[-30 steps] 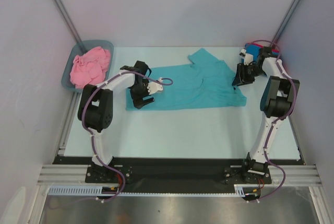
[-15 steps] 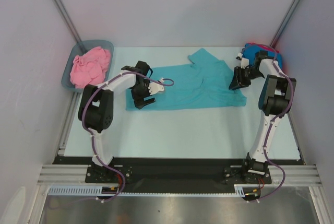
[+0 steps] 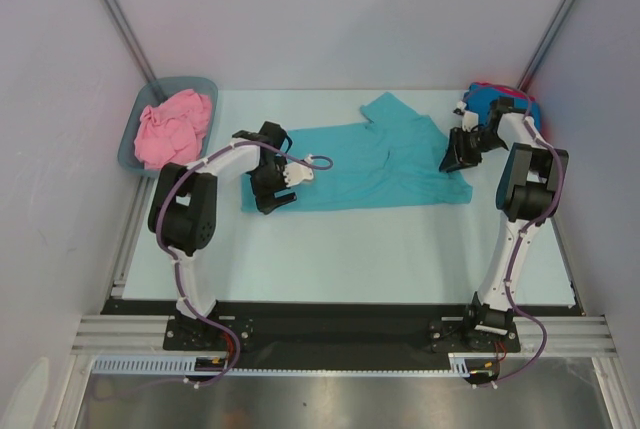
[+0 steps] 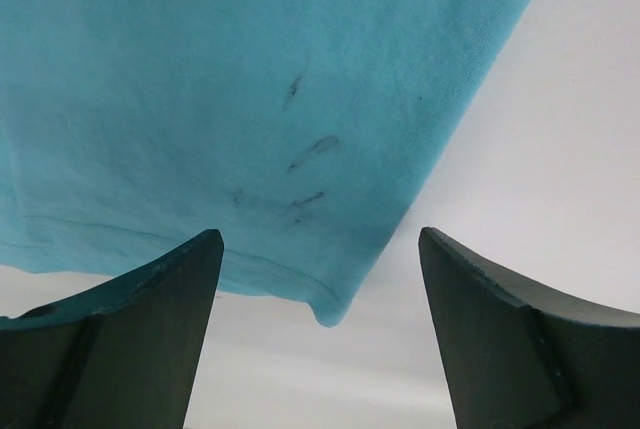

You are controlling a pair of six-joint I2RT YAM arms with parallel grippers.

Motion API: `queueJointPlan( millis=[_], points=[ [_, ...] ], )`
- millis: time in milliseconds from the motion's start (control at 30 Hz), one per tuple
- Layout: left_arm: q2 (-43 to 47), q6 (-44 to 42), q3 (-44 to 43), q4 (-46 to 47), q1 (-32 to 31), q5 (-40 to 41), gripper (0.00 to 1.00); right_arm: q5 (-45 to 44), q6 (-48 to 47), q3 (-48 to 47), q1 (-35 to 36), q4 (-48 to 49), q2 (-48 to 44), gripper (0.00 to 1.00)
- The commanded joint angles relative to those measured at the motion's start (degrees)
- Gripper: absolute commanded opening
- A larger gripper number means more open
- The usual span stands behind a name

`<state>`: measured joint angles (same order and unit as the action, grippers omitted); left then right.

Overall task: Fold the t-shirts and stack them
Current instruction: Fold the tshirt

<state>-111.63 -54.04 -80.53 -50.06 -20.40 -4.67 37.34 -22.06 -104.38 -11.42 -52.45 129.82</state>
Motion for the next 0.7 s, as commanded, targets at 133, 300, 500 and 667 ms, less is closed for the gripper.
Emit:
queueJointPlan(
  millis=[133,300,500,667],
  points=[
    [1.0,-0.5,1.1,1.7,-0.5,-0.1,0.86,-0.2,0.0,-2.8,-0.8,-0.8,-1.6,0.39],
    [0.8,-1.0,2.3,1.6,-0.5,0.6,0.86,0.3,0.3,-3.4,-0.9,-0.9,-0.4,0.39],
    [0.9,-2.1,5.0,1.9,-0.5,2.6,0.76,1.4,0.5,-5.6,-0.9,-1.4,0.8,0.39],
    [1.0,-2.2,5.8,2.3,-0.4,3.6,0.56,1.9,0.5,-6.5,-0.9,-1.7,1.7,0.39]
  ],
)
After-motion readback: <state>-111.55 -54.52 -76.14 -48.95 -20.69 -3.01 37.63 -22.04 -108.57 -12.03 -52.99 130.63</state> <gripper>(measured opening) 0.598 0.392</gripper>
